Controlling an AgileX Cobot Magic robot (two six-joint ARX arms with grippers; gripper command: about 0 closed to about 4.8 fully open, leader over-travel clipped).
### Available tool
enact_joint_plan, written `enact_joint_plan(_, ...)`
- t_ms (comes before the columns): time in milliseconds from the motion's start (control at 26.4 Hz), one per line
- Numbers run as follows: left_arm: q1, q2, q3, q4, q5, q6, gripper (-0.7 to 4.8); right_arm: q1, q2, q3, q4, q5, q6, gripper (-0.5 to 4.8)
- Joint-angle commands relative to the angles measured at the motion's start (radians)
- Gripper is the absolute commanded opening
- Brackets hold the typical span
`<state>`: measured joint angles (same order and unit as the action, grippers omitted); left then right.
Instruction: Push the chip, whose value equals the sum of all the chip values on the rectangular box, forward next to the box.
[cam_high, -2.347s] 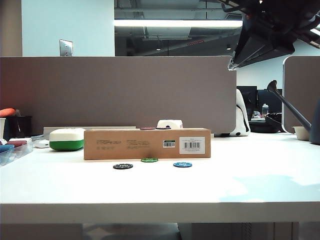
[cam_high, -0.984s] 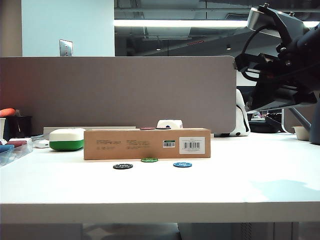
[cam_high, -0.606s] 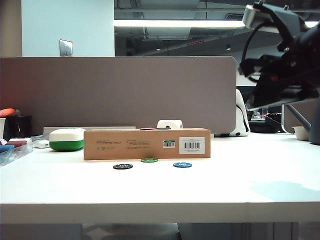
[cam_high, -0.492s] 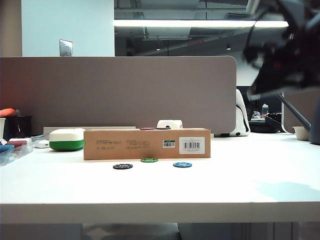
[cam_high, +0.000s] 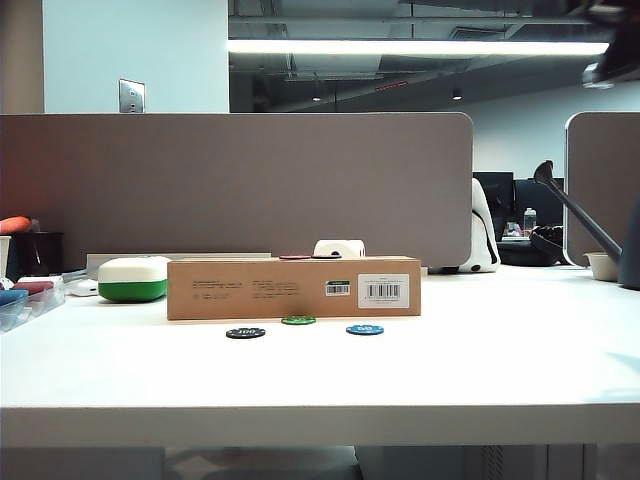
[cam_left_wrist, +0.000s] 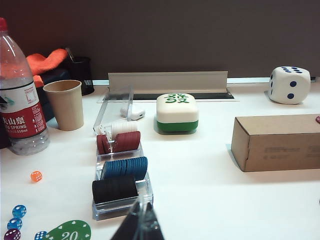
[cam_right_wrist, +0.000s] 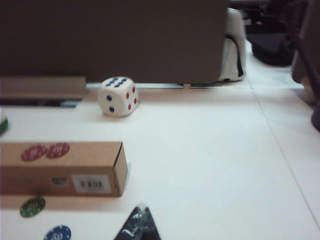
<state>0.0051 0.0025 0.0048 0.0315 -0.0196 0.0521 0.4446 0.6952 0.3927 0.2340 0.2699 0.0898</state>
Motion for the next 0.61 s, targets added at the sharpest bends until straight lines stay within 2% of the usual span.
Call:
enact_joint_plan(38,0.003,0.000,0.003,0.007,-0.003,0.000,-0.05,-0.094,-0.068,-0.055,0.010,-0.108,0.048,-0.06)
enact_joint_plan(151,0.003,0.000,0.003,0.007,-0.003,0.000,-0.05,-0.180,-0.162,-0.131,0.010,-0.168,0.048,-0.06)
enact_joint_plan(341,0.003,0.000,0.003,0.008,-0.003,0.000,-0.05,-0.335,-0.401,-0.295,-0.022,-0.178,0.048,-0.06)
enact_joint_plan(606,0.003,0.000,0.003,0.007,-0.003,0.000,-0.05,-0.400,-0.578,-0.333,-0.135,-0.184,-0.010,-0.06)
